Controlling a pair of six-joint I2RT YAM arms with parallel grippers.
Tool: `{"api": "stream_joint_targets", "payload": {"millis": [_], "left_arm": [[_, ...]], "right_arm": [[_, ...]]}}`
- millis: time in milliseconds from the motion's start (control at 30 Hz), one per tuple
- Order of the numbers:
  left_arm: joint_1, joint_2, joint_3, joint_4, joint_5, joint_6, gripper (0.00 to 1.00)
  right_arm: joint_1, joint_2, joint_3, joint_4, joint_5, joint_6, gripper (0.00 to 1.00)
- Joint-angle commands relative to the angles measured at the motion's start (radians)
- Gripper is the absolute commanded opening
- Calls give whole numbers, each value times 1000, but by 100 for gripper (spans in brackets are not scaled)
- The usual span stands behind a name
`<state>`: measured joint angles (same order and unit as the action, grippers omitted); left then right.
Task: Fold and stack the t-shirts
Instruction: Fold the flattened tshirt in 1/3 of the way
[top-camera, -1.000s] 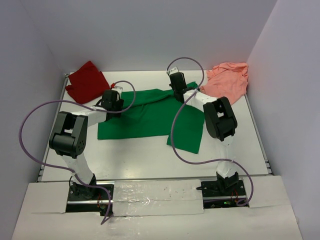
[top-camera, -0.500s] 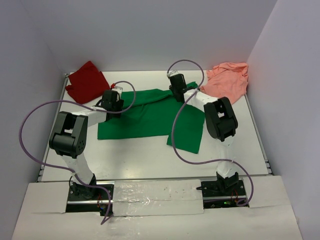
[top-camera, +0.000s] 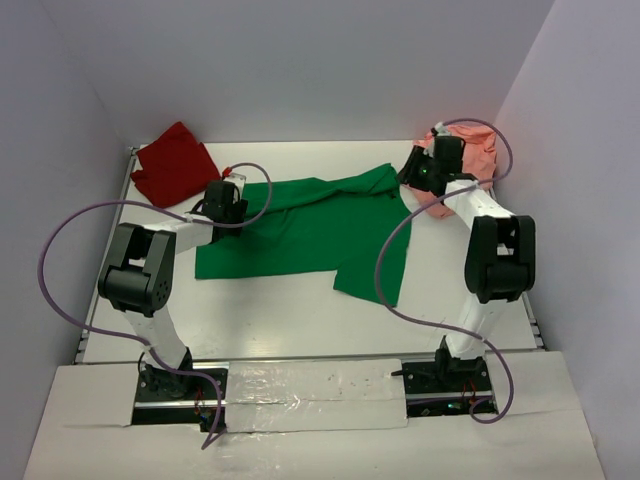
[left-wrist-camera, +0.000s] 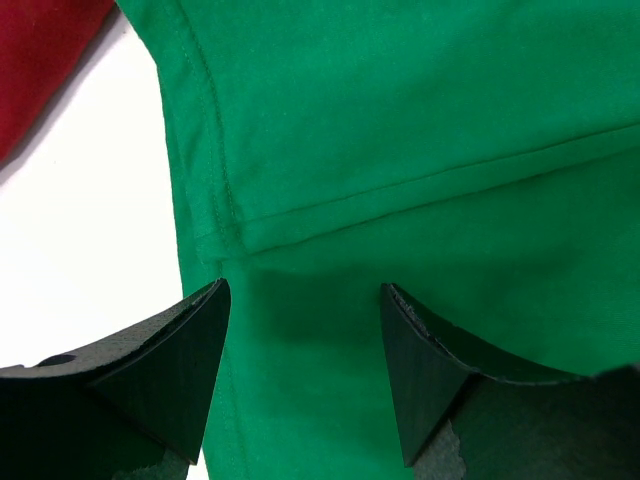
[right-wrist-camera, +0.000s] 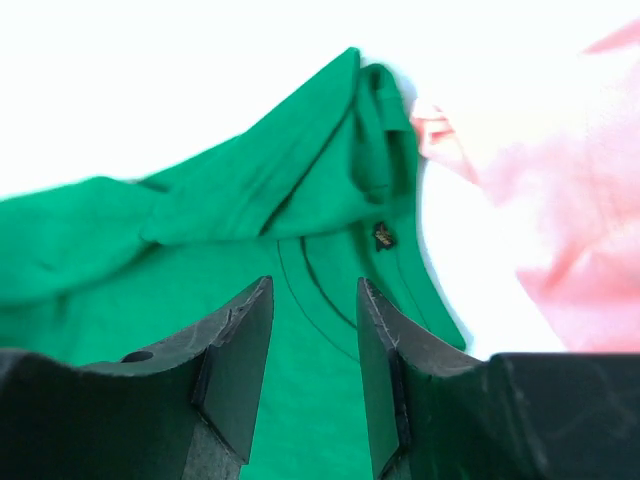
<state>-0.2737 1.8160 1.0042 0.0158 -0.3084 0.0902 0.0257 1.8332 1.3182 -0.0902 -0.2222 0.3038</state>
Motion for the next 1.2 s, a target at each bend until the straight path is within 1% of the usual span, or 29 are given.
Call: {"api": "stream_joint_targets", "payload": {"millis": [0, 67, 100, 133, 233, 300, 433, 800, 1000, 1167], "left_arm": [[-7, -37, -3, 49, 6, 3, 71], [-9, -32, 2, 49, 8, 3, 70], [-9, -29, 5, 46, 8, 5, 70], [-9, -27, 7, 44, 8, 5, 70], [-9, -30, 4, 47, 8, 8, 70], [-10, -32, 4, 44, 6, 9, 70], [-10, -34, -1, 46, 6, 13, 70], [-16, -12, 16, 47, 11, 13, 70], [-19, -1, 19, 49, 8, 16, 70], [-24, 11, 28, 46, 3, 16, 70]], "right_arm": [[-15, -12, -53, 84, -218, 169, 46], [-18, 23, -65, 141, -279, 228, 45], [-53, 43, -66, 155, -314, 254, 45], [-58, 58, -71, 185, -375, 311, 44], [-66, 133, -70, 245, -454, 403, 43], [-67, 175, -77, 283, -477, 438, 43], [-66, 228, -74, 348, -486, 501, 43], [-64, 307, -30, 454, -522, 560, 41], [-58, 368, 47, 438, -526, 581, 40], [-50, 405, 117, 392, -520, 566, 38]]}}
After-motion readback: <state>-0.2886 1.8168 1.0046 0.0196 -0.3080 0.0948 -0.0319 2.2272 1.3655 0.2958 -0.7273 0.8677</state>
